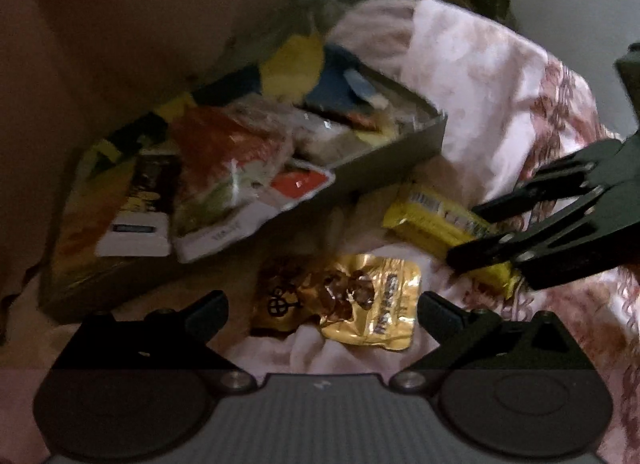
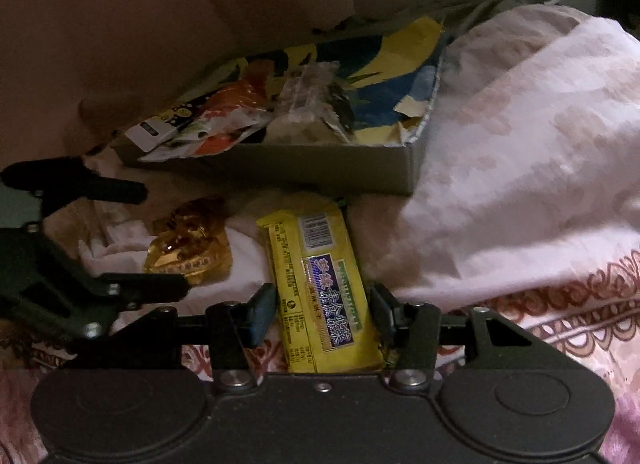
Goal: Organize snacks
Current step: 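Grasp the yellow bar with the right tool while the left tool grasps the gold candy bag, then carry the gold bag with the left tool into the box while the right tool brings the yellow bar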
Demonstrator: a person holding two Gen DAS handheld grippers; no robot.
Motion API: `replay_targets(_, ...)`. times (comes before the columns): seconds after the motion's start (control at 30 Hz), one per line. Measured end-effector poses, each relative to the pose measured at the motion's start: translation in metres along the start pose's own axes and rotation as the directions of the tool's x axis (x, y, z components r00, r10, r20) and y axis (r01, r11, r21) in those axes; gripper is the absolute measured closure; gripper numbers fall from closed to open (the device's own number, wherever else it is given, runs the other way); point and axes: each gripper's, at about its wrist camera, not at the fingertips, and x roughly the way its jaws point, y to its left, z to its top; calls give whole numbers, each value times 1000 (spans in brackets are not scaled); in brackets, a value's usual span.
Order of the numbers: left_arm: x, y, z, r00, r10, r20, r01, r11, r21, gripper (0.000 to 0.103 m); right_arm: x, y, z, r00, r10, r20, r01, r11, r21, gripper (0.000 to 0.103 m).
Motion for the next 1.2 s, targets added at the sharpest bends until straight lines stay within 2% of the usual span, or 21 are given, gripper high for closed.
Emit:
replay_targets(0.1,17,7,5,999,-36,-37,36,999,16,0,-2,-6,-3,1000,5,-1,-5,1000,14,49)
replay_targets(0.2,28,16,9,994,-83,-69,82,996,-22,0,-1,-8,-6,1000,6,0,-6,1000,22,49)
replay_targets(0.3,31,21,10,992,-103,-68,100,994,-45,1,1,-4,-6,1000,-10,-2,10,1000,7,48)
replay_targets(0.6,14,12,-2,996,-71,-48,68,995,-70,5,5,0,-8,1000,-16,-4,16,999,33,47)
replay_targets(0.87,-23,0,-7,998,-50,-25,47,992,-113,7,-2,16,-18,1000,-21,-8,21,1000,19,50)
replay_targets(1.0,-43,-2,-8,1000,-23,1,23,989,-144,7,-6,24,-22,999,-41,3,40,999,4,51)
replay_targets(1.2,-70,-5,-10,998,13,55,-2,982,-189,7,-14,27,-27,1000,-28,13,28,999,30,51)
